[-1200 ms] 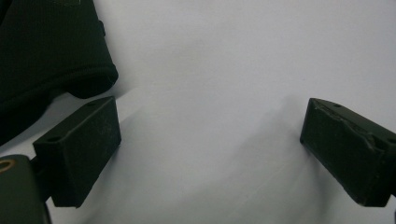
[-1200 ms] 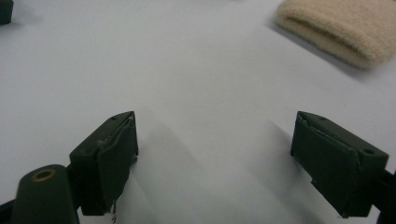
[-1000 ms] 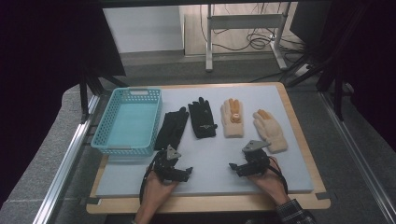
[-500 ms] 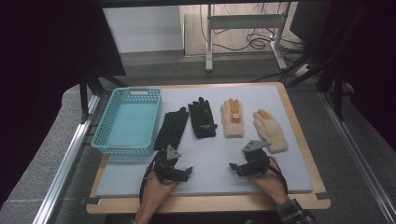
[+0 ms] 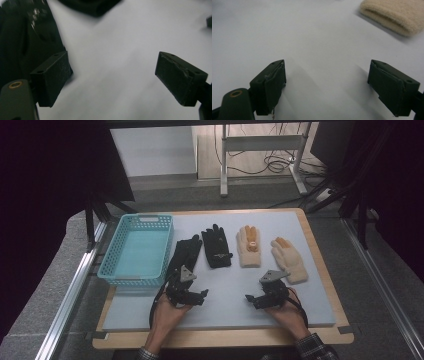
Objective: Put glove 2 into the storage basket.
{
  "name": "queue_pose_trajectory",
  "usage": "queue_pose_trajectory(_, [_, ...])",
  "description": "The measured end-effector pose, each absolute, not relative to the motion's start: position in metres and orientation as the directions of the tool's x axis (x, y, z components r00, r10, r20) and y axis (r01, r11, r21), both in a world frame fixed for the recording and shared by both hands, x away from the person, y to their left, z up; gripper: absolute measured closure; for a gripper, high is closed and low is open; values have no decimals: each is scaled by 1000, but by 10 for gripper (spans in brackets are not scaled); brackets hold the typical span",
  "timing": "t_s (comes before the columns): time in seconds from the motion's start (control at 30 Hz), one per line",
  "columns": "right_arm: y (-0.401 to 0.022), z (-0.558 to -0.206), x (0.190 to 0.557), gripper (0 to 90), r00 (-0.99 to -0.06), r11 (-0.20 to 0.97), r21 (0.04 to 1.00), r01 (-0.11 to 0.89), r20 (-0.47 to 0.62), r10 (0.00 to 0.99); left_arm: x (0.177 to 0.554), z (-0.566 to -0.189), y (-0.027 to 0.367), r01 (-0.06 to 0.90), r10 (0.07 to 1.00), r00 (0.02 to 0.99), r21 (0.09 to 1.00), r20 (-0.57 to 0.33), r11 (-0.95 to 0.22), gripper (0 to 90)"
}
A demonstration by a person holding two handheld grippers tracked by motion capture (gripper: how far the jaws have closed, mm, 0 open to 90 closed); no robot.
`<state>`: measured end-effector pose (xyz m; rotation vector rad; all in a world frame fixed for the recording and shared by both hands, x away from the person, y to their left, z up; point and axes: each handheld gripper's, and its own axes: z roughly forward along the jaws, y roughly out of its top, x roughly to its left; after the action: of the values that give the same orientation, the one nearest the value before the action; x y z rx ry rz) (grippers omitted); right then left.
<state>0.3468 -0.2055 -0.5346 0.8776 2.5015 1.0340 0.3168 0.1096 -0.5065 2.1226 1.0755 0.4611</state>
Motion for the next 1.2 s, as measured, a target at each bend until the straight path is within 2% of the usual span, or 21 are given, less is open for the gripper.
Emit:
queue_pose_trajectory(0.23, [-206, -535, 347, 146, -770, 556, 715, 424, -38, 637, 344, -495, 101, 570, 830, 557, 718, 20, -399, 181])
queue_pose_trajectory(0.4, [-206, -535, 347, 146, -770, 556, 715, 425, -38, 637, 377, -495, 103, 626, 865, 501, 689, 3, -365, 282])
queue_pose_trajectory(0.63, [-206, -535, 347, 146, -771, 556, 716, 423, -39, 636, 409, -508, 107, 697, 908, 419, 635, 15, -333, 361])
queue_pose_trajectory(0.83, [-206, -535, 347, 146, -770, 555, 715, 425, -37, 637, 424, -514, 108, 707, 930, 363, 632, 63, -319, 414])
queue_pose_trajectory(1.07, [-206, -535, 347, 146, -770, 555, 715, 424, -37, 637, 438, -525, 110, 744, 941, 322, 588, 103, -318, 392])
queue_pose_trajectory(1.13, [-206, -535, 347, 146, -770, 555, 716, 424, -37, 637, 439, -524, 111, 753, 948, 307, 586, 89, -299, 429])
queue_pose_trajectory(1.17, [-206, -535, 347, 146, -770, 555, 715, 424, -38, 637, 439, -524, 111, 753, 948, 307, 586, 89, -299, 486])
queue_pose_trajectory(1.2, [-206, -535, 347, 146, -770, 555, 715, 424, -38, 637, 438, -523, 110, 754, 948, 299, 582, 109, -305, 486])
